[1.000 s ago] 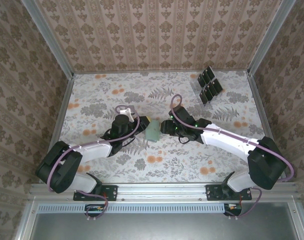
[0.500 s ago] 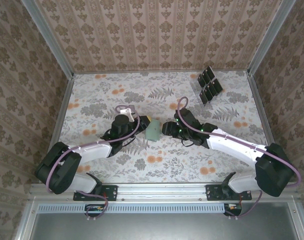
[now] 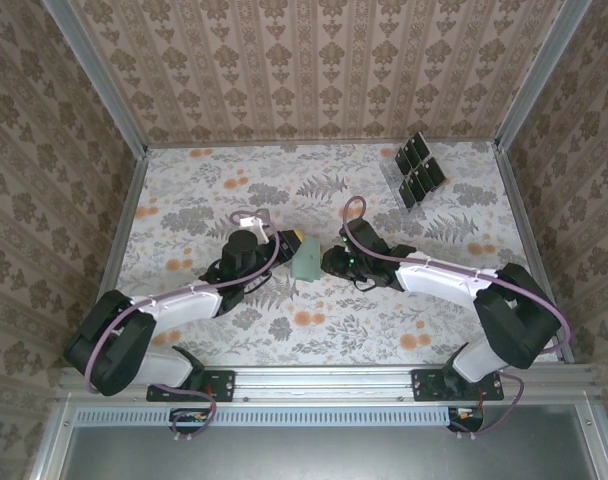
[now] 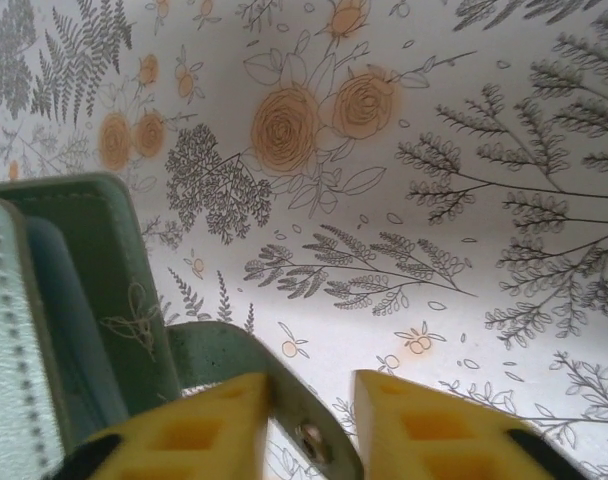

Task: Put the credit cards into the card holder
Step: Place the card holder at the center of the table.

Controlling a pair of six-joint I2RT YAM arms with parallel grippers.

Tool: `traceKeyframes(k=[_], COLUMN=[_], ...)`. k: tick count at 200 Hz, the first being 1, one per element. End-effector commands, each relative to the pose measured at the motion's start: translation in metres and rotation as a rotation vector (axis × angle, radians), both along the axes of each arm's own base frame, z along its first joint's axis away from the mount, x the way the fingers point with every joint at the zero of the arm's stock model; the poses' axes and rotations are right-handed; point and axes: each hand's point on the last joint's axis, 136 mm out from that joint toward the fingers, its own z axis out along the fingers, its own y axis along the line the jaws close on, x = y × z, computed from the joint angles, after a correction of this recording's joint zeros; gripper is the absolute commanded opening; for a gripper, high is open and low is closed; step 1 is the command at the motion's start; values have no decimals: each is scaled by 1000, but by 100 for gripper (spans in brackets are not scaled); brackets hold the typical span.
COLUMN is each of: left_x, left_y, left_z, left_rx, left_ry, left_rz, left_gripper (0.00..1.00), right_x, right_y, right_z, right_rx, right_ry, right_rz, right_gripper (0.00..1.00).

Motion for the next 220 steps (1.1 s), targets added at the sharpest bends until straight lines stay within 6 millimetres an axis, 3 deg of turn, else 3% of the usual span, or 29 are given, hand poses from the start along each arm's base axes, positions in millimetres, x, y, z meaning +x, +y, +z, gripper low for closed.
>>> traceKeyframes(k=[1,17,81,118,146,180,205,220], left_x=[3,5,17,21,22,20,16,14], left_y=[1,1,3,13,25,55,72,72], left_z=[10,8,-18,-42,-63,-93,-105,-101], left_rx=[14,20,51,86,120,193,271,298], left_ry=[-40,-41,3,49,88,160,204,192], left_rz=[13,12,8,16,22,77,88,66], left_gripper=[0,0,0,0,19,52,61,64], right_x=[0,0,8,13,16,16,14,12], right_y=[7,5,4,10,12,8,5,5], right_z=[1,5,31,30,16,-1,-10,-9], right_rx=[50,57,93,87,71,26,9,19], right_ry=[8,1,-26,-16,0,11,24,22], right_rz=[14,12,4,22,24,20,17,14], right_gripper=[14,0,0,0,0,0,0,0])
